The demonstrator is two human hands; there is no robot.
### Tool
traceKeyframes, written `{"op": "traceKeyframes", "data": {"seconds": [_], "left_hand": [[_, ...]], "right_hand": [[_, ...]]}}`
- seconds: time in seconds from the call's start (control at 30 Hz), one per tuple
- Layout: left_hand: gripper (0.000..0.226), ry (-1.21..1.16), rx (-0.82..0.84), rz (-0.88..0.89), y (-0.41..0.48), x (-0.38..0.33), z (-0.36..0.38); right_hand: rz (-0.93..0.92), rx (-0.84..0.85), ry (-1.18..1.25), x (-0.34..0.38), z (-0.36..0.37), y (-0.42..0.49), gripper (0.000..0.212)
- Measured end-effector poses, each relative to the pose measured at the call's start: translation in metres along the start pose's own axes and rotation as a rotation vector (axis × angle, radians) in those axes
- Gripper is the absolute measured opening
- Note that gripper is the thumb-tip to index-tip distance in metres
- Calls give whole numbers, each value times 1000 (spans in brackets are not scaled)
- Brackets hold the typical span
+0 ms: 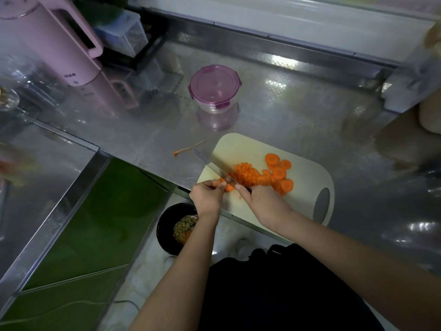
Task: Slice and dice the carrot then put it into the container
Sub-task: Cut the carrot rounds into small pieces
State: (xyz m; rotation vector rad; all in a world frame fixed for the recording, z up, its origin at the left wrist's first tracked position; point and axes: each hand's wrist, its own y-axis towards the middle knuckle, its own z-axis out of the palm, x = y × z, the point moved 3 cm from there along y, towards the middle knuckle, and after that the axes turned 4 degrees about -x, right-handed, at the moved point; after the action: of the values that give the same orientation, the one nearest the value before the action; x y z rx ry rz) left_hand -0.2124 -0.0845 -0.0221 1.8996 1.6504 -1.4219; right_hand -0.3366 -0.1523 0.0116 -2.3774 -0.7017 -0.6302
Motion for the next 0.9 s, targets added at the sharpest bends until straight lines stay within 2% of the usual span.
{"op": "traceKeyframes", "data": {"seconds": [0.1, 0.4, 0.57, 0.7, 0.83, 0.9], "left_hand": [[8, 12, 4, 23, -2, -2, 0], [12, 47, -11, 41, -1, -2, -1], [13, 47, -9, 60, 0, 0, 0], [13, 29, -12, 57, -2, 1, 0], [12, 0, 9, 30, -3, 1, 0], [11, 9, 11, 29, -2, 0, -1]], "right_hand": [[23, 32, -92, 6, 4, 6, 59], [113, 72, -82, 15, 5, 8, 64], [98, 72, -92, 14, 7, 6, 59], [96, 65, -33, 9, 5, 7, 55], [68, 74, 32, 6, 1, 12, 59], [59, 83, 40, 9, 2, 10, 53]]}}
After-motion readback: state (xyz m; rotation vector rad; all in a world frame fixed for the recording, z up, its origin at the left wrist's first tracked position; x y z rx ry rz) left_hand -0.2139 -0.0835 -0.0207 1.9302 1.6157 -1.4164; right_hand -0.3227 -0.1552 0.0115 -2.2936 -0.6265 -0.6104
